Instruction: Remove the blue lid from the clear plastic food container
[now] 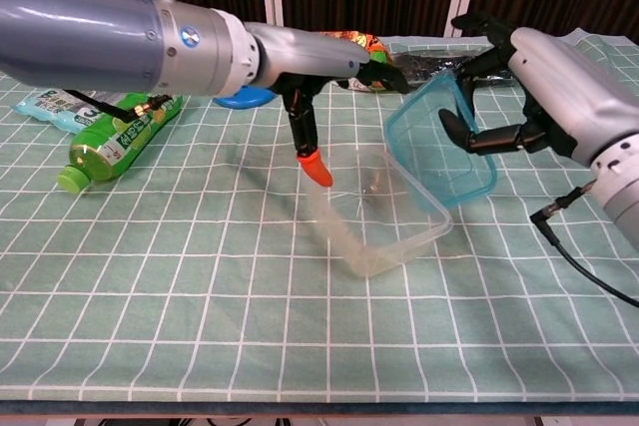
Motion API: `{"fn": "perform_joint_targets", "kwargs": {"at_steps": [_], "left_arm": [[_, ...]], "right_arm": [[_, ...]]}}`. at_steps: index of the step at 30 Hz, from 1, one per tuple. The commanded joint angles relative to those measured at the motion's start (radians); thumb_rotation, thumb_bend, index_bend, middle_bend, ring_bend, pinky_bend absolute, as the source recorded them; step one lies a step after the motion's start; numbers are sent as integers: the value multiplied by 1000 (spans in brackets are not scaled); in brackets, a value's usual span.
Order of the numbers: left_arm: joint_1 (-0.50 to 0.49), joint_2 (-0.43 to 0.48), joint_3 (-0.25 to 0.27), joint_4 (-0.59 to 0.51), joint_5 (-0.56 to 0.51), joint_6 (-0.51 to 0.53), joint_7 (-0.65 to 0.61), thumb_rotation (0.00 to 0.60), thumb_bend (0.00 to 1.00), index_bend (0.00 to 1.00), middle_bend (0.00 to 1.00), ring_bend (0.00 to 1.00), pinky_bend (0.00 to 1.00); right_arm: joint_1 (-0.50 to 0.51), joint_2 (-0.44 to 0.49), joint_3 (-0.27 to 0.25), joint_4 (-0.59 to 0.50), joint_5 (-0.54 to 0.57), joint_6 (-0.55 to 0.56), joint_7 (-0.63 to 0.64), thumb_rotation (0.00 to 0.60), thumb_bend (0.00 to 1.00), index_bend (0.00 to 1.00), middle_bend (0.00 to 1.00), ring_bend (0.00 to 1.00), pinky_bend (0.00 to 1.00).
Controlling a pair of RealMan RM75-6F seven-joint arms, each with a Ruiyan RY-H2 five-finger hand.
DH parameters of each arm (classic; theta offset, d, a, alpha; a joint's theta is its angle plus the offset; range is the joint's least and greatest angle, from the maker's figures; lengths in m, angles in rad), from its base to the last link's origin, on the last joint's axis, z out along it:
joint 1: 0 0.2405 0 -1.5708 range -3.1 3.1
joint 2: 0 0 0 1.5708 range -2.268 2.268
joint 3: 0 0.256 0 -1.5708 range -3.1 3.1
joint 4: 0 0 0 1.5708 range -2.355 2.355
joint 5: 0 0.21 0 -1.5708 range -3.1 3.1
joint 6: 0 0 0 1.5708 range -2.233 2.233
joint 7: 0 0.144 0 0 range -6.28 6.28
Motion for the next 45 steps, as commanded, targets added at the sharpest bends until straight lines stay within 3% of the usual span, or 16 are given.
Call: {"fn": "perform_joint_targets", "kwargs": {"at_steps": [1, 5, 7, 8, 10, 12, 13, 17, 22, 25, 30, 34, 39, 45], "left_arm": [[51, 54, 6, -56, 42, 35, -17, 600, 0, 0, 0, 0, 89], [112, 120, 12, -121, 98, 85, -34, 600, 0, 0, 0, 0, 88], [145, 154, 17, -154, 125, 113, -42, 600, 0, 0, 0, 0, 88], [161, 171, 21, -172, 139, 127, -46, 600, 0, 0, 0, 0, 88], [202, 211, 32, -211, 169, 168, -49, 600, 0, 0, 0, 0, 88], [240, 245, 43, -245, 197, 204, -50, 600, 0, 0, 0, 0, 88], [259, 260, 48, -260, 208, 221, -51, 600, 0, 0, 0, 0, 88], [340, 325, 74, -317, 244, 290, -55, 600, 0, 0, 0, 0, 88], [457, 394, 109, -384, 308, 395, -71, 600, 0, 0, 0, 0, 88], [534, 432, 143, -417, 362, 467, -53, 600, 0, 0, 0, 0, 89], [696, 461, 206, -443, 472, 632, -22, 600, 0, 0, 0, 0, 87], [827, 442, 252, -390, 551, 753, 2, 600, 0, 0, 0, 0, 75], [988, 402, 294, -282, 610, 871, -28, 600, 0, 0, 0, 0, 68], [1111, 351, 286, -149, 634, 957, -50, 600, 0, 0, 0, 0, 54]], "right_arm": [[7, 20, 22, -21, 15, -2, -14, 600, 540, 694, 95, 0, 0], [12, 54, 51, -45, 35, -4, -33, 600, 539, 693, 95, 0, 0], [15, 71, 69, -54, 54, -8, -55, 600, 539, 640, 91, 0, 0], [17, 81, 78, -58, 67, -12, -74, 600, 539, 556, 72, 0, 0], [20, 112, 110, -71, 123, -28, -163, 600, 538, 259, 16, 0, 0], [20, 139, 141, -110, 198, -42, -265, 600, 503, 54, 0, 0, 0], [20, 153, 157, -131, 236, -42, -318, 600, 481, 13, 0, 0, 0], [17, 209, 215, -211, 353, -17, -464, 600, 419, 0, 0, 0, 0], [-13, 287, 238, -288, 408, 24, -499, 600, 416, 0, 0, 0, 0], [-57, 352, 211, -339, 389, 37, -455, 600, 416, 0, 0, 0, 0], [-167, 482, 93, -408, 275, 49, -297, 600, 355, 0, 0, 0, 0], [-252, 592, -3, -445, 175, 60, -153, 600, 276, 0, 0, 0, 0], [-340, 732, -119, -401, -4, 104, 40, 600, 249, 0, 0, 0, 0], [-384, 815, -144, -358, -41, 152, 124, 600, 244, 0, 0, 0, 0]]}}
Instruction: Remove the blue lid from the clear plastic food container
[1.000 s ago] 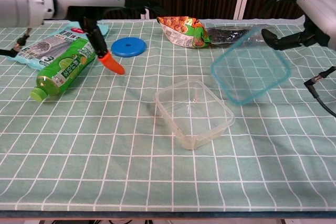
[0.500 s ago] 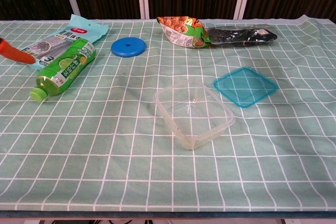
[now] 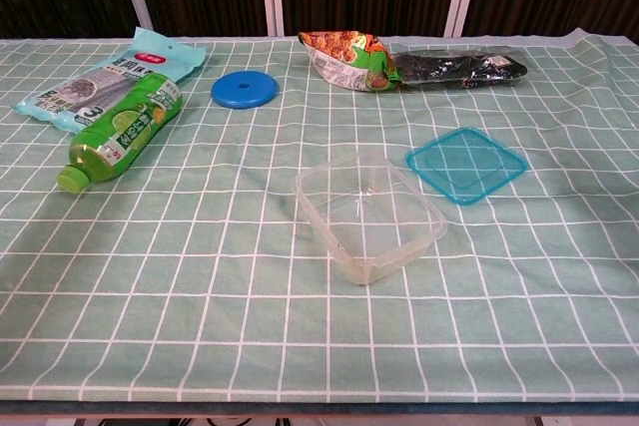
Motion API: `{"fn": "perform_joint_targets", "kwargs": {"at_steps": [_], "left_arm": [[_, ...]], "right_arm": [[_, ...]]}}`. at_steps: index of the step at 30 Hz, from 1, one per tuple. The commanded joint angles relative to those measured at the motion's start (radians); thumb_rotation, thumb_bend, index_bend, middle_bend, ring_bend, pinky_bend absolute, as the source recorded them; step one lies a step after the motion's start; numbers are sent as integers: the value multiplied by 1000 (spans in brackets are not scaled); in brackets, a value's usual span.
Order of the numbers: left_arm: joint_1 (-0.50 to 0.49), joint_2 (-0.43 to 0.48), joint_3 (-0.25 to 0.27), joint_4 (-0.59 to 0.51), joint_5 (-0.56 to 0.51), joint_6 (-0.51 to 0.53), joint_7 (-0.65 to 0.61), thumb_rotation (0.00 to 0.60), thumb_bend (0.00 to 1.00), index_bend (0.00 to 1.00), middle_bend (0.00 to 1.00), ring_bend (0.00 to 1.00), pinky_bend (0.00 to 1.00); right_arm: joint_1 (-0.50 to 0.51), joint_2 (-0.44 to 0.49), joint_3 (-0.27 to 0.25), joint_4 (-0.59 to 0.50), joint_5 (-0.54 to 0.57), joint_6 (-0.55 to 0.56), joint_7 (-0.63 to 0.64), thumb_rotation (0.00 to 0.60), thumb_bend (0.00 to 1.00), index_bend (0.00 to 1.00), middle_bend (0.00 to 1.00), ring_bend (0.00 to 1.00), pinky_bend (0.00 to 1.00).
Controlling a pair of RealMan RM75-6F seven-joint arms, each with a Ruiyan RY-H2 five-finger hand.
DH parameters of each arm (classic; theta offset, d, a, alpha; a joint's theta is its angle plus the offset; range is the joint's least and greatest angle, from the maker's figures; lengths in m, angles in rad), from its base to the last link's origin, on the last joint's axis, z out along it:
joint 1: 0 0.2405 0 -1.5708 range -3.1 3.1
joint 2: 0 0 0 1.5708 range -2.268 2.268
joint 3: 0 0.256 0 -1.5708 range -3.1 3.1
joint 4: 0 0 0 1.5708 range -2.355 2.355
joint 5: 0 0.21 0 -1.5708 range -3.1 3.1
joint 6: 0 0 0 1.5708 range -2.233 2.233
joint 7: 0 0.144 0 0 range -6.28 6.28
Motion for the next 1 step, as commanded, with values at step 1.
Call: {"fn": "perform_joint_targets", "kwargs": {"at_steps": [1], "left_arm": [[71, -42, 1, 87, 26, 63, -17, 600, 0, 0, 0, 0, 53]], "right_arm": [[-30, 31, -15, 44, -13, 33, 30, 600, 244, 0, 0, 0, 0]]}}
